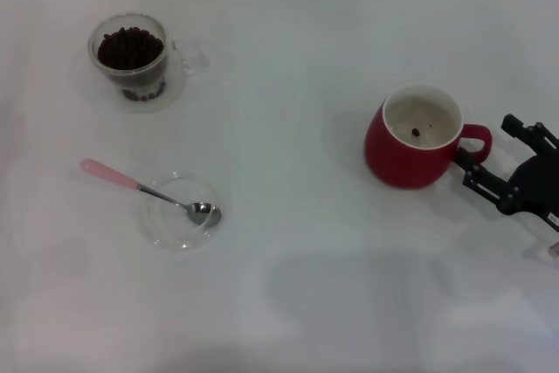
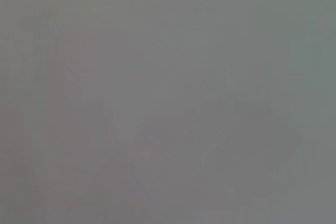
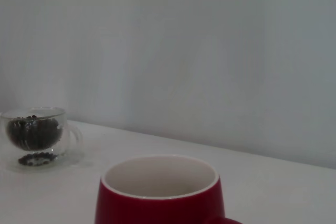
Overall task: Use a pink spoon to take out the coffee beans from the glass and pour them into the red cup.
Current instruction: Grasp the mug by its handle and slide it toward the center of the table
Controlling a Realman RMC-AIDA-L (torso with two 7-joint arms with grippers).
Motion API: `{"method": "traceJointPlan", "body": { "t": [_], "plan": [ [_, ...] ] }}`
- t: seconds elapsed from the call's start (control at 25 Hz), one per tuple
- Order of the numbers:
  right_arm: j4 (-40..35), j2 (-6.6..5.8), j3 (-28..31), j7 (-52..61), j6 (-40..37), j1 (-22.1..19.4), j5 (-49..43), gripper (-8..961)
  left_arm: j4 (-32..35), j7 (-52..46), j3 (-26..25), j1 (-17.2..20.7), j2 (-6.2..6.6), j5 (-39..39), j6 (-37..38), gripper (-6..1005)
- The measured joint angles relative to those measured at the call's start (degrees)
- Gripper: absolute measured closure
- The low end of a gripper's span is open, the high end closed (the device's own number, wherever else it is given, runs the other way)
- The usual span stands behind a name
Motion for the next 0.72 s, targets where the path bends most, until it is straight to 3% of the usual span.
{"method": "traceJointPlan", "body": {
  "t": [0.32, 0.52, 0.72],
  "plan": [
    [-1.68, -0.01, 0.48, -0.44, 2.55, 0.11, 0.57, 141, 0.03, 0.0, 0.0, 0.12, 0.1, -0.26, -0.1, 327],
    [-2.57, 0.0, 0.55, -0.59, 4.35, 0.2, 0.66, 336, 0.12, 0.0, -0.31, 0.25, 0.09, -0.32, -0.12, 327],
    [-2.64, 0.0, 0.48, -0.93, 4.34, 0.21, 0.68, 414, 0.15, 0.0, -0.39, 0.24, 0.09, -0.35, -0.13, 328]
  ]
}}
